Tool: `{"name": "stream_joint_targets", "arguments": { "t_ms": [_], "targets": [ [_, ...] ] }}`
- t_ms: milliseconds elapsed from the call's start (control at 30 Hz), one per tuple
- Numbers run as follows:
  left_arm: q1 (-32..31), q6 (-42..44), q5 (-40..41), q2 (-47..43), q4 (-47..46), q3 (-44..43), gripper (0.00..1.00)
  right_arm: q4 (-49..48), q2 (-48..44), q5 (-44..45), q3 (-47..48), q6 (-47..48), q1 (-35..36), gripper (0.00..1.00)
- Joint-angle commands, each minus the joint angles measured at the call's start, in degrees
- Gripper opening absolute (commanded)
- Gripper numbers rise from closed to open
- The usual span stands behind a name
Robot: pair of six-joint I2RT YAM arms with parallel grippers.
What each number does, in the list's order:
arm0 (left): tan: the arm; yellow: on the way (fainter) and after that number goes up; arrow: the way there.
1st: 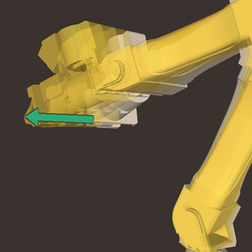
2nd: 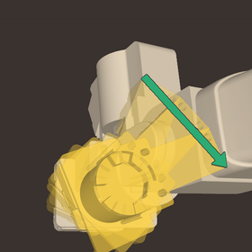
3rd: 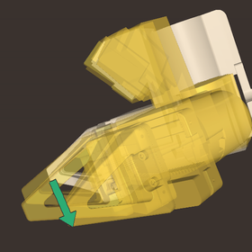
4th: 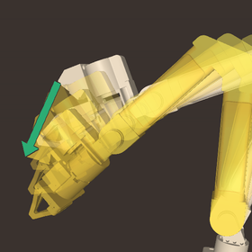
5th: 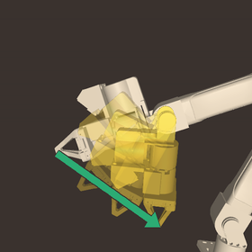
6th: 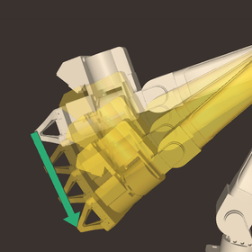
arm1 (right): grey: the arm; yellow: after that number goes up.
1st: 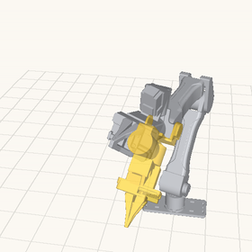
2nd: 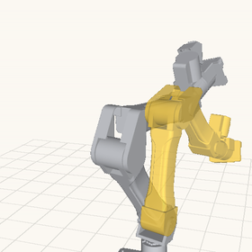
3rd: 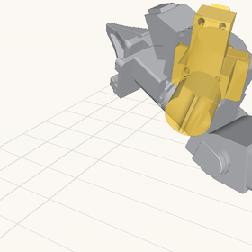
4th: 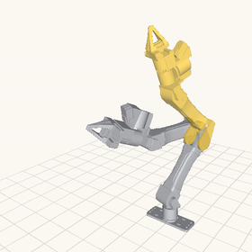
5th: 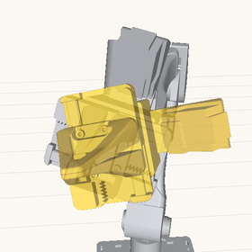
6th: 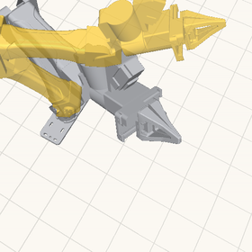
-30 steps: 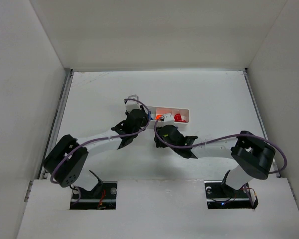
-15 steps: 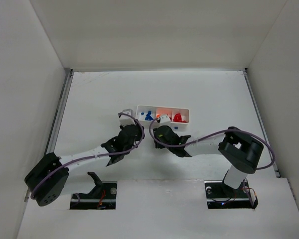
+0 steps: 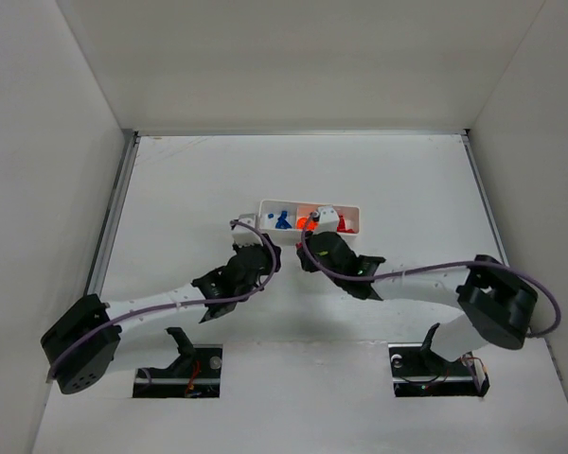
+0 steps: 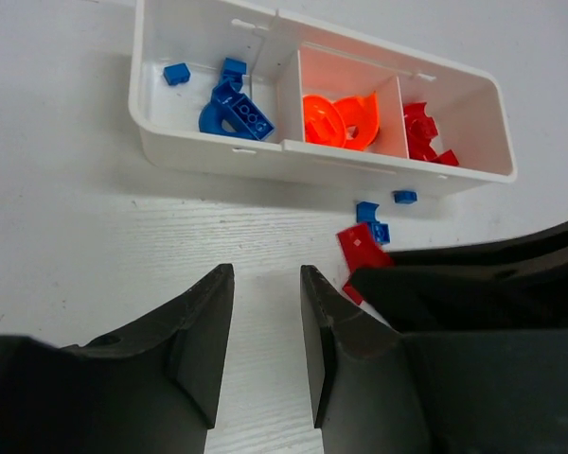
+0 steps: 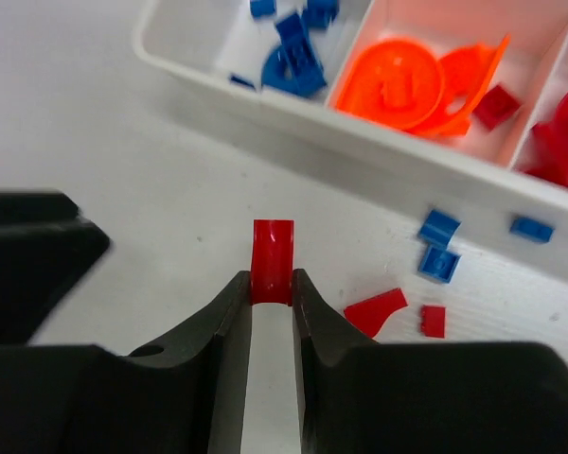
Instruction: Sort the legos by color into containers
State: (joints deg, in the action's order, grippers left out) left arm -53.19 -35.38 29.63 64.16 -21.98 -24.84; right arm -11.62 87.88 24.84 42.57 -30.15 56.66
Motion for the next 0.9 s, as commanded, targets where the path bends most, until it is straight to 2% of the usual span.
{"name": "stream_joint_targets", "arguments": {
  "t_ms": [0, 200, 400, 600, 733, 867],
  "targets": [
    [-2.0, 0.7, 1.6, 0.2, -0.1, -1.9, 0.32, -2.2, -6.9, 1.4, -1.3, 1.1, -2.6, 0.23],
    [-6.3, 2.7, 1.5, 8.2, -0.8, -7.3, 0.36, 0.0, -11.8, -0.1, -2.2, 1.8, -11.1, 0.23],
    [-8.9, 5.3, 1.7, 17.3, -1.2, -14.2, 0.39, 0.8, -10.7, -2.4, -0.9, 3.0, -17.8, 0.23],
    [-9.6, 6.4, 1.3, 24.1, -1.2, -18.9, 0.40, 1.5, -9.0, -2.9, 0.1, 4.0, -19.4, 0.26],
    [-10.0, 6.7, 1.2, 28.5, -1.2, -21.6, 0.40, 1.2, -8.5, -2.9, -0.2, 4.2, -20.1, 0.32],
    [-10.3, 7.5, 1.7, 30.8, -1.4, -23.6, 0.40, 1.0, -8.8, -4.0, -0.3, 4.2, -20.5, 0.32]
  ]
}}
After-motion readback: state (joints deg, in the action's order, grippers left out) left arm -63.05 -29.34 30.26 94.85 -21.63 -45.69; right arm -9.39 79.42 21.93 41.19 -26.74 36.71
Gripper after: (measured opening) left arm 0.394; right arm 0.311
